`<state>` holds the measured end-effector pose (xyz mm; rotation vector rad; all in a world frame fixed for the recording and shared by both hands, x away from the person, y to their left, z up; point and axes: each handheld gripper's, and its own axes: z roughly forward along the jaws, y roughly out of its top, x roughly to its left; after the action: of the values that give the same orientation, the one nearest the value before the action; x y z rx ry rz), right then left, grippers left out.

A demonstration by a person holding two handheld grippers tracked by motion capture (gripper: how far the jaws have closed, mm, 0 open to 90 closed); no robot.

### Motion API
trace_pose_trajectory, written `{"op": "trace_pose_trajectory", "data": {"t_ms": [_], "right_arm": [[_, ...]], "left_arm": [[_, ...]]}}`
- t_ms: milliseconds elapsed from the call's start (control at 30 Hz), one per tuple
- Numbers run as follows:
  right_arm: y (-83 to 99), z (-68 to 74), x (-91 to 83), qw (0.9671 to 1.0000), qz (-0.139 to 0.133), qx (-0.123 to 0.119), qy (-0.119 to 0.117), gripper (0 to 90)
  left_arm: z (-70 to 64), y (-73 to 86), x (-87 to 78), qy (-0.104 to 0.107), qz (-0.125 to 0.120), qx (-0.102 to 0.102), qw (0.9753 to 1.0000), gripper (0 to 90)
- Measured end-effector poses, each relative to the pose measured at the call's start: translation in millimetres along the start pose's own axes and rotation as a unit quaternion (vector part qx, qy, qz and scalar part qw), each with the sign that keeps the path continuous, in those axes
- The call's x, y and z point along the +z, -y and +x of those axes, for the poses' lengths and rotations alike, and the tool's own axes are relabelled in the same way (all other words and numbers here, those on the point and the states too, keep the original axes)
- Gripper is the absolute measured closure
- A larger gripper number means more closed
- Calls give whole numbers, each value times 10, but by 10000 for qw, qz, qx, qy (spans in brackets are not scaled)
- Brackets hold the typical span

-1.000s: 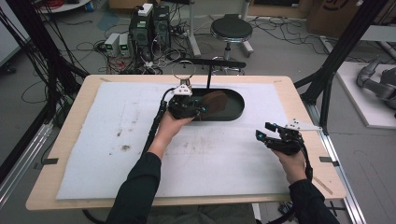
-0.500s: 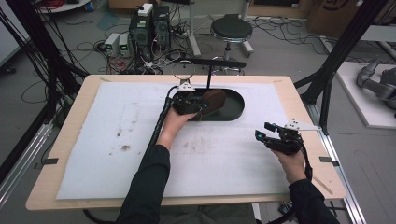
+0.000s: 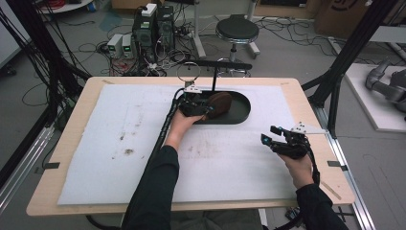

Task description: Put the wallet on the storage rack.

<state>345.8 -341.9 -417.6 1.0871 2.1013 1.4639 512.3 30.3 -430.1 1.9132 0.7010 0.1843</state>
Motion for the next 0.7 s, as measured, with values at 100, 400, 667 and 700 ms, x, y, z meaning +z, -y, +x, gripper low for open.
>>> {"op": "trace_pose_trajectory", "data": {"t_ms": [100, 400, 667, 700], "right_arm": [[-1, 5, -1, 10000, 2, 5, 4, 370], [1, 5, 1, 10000, 10, 12, -10, 370], [1, 9, 5, 10000, 28, 3, -22, 370], [2, 9, 4, 10000, 27, 6, -24, 370]], "left_arm": [[7, 7, -1, 9, 68, 47, 10000, 666], [4, 15, 7, -271, 354, 143, 9989, 594], [-55, -22, -10, -618, 578, 345, 9958, 480], [-66, -34, -26, -751, 632, 357, 9945, 456]]}}
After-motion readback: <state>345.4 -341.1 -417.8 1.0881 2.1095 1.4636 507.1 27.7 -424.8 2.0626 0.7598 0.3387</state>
